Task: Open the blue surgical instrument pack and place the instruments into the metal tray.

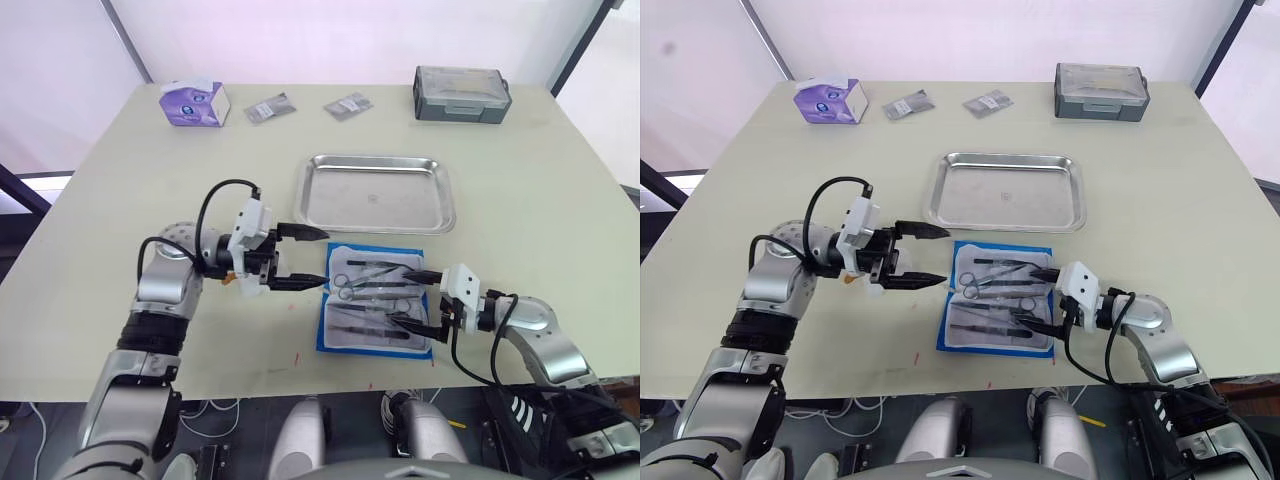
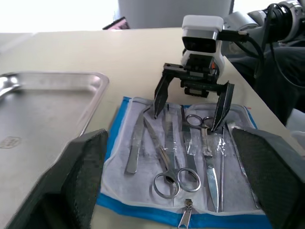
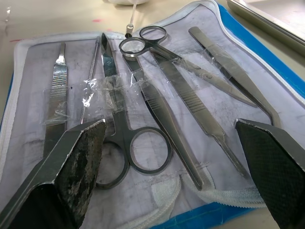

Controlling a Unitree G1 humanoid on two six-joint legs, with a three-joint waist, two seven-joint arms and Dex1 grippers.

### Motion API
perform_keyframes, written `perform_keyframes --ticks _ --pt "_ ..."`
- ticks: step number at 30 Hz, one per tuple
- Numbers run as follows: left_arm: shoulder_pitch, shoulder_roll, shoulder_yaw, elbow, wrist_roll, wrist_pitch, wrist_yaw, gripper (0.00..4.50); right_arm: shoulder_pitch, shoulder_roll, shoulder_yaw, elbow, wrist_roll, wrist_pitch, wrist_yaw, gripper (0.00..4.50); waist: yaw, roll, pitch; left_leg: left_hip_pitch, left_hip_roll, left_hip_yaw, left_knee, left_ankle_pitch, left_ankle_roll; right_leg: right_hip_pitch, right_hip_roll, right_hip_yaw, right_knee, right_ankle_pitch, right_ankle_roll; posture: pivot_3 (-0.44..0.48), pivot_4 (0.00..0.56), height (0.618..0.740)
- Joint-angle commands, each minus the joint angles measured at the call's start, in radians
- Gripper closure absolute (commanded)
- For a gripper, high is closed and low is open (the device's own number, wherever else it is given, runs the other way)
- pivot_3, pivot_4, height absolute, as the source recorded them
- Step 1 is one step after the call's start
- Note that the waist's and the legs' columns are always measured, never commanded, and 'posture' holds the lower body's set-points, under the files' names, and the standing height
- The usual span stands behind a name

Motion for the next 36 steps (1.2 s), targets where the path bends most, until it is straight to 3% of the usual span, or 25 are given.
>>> perform_keyframes --ticks 1,3,15,25,36 --pt "-0.048 -0.02 -0.017 0.051 0.025 -0.058 -0.047 2.06 0.034 -0.009 0.045 0.072 -0.068 0.028 -0.009 0.0 0.0 0.0 0.0 0.0 0.0 0.0 0.0 0.0 0.0 0.0 0.0 0.0 0.0 0.0 0.0 0.0 0.15 0.727" --pt "-0.066 -0.03 -0.029 0.085 0.042 -0.082 -0.06 2.93 0.036 -0.01 0.043 0.07 -0.067 0.027 -0.009 0.0 0.0 0.0 0.0 0.0 0.0 0.0 0.0 0.0 0.0 0.0 0.0 0.0 0.0 0.0 0.0 0.0 0.15 0.727" --pt "-0.198 -0.122 -0.089 0.384 0.168 -0.25 -0.059 2.93 0.043 -0.002 0.037 0.113 -0.046 -0.045 0.033 0.0 0.0 0.0 0.0 0.0 0.0 0.0 0.0 0.0 0.0 0.0 0.0 0.0 0.0 0.0 0.0 0.0 0.15 0.727" --pt "-0.261 -0.16 -0.094 0.517 0.228 -0.318 -0.041 2.93 -0.007 -0.009 0.036 0.212 -0.028 -0.088 0.136 0.0 0.004 0.0 0.0 -0.001 0.0 0.0 0.0 0.0 0.0 0.0 0.0 0.0 -0.001 0.0 0.0 0.0 0.15 0.727" --pt "-0.298 -0.189 -0.102 0.617 0.294 -0.373 0.0 2.93 -0.019 -0.009 0.013 0.252 -0.021 -0.11 0.145 0.0 0.004 0.0 0.0 -0.001 0.0 0.0 0.0 0.0 0.0 0.0 0.0 0.0 -0.001 0.0 0.0 0.0 0.15 0.727"
